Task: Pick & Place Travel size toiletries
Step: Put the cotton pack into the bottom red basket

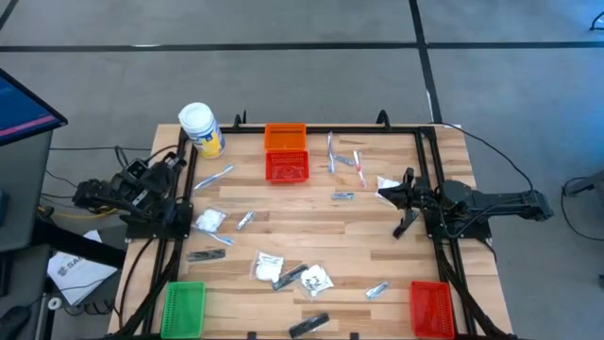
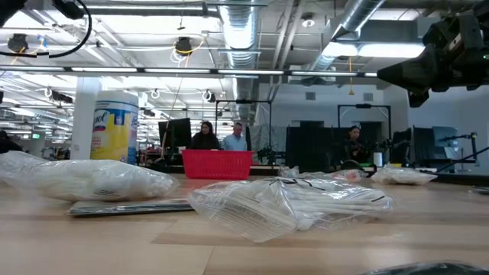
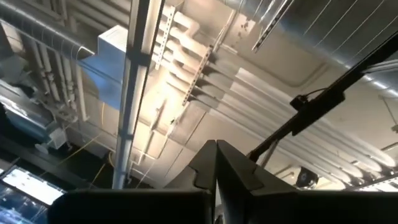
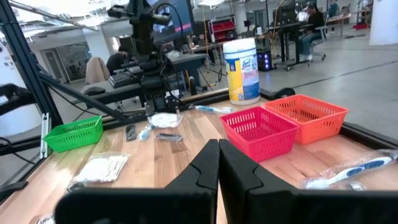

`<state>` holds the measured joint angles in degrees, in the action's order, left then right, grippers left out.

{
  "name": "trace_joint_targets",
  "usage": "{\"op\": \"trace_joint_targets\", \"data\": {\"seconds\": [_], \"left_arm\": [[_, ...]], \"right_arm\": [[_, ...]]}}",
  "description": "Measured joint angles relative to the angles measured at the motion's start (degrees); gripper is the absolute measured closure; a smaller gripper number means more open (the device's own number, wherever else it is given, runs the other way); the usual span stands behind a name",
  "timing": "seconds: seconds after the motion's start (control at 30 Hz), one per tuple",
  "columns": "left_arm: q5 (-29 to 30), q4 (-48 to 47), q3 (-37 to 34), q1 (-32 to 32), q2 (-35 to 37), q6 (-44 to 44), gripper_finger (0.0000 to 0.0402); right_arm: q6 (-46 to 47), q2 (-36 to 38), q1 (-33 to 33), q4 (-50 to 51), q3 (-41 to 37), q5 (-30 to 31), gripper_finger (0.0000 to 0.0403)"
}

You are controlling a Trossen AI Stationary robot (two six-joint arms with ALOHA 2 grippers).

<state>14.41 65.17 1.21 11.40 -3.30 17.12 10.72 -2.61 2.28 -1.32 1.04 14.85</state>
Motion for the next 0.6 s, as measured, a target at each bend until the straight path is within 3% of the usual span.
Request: {"op": "trace_joint_targets", "data": {"seconds": [0.17, 0.4, 0.6], "left_arm": [[3.2, 0.4, 0.0, 0.0, -2.3, -0.5, 0.04], [1.8, 0.6, 0.0, 0.0, -4.3, 3.1, 0.04], [0.5, 0.6, 0.0, 0.0, -6.0, 4.8, 0.04]], "right_arm": [[0.1, 0.0, 0.0, -0.9, 1.0, 0.0, 0.0403], [3.3, 0.0, 0.0, -8.1, 1.2, 0.1, 0.0403], [0.6, 0.0, -0.2, -10.1, 1.2, 0.6, 0.0403]]}}
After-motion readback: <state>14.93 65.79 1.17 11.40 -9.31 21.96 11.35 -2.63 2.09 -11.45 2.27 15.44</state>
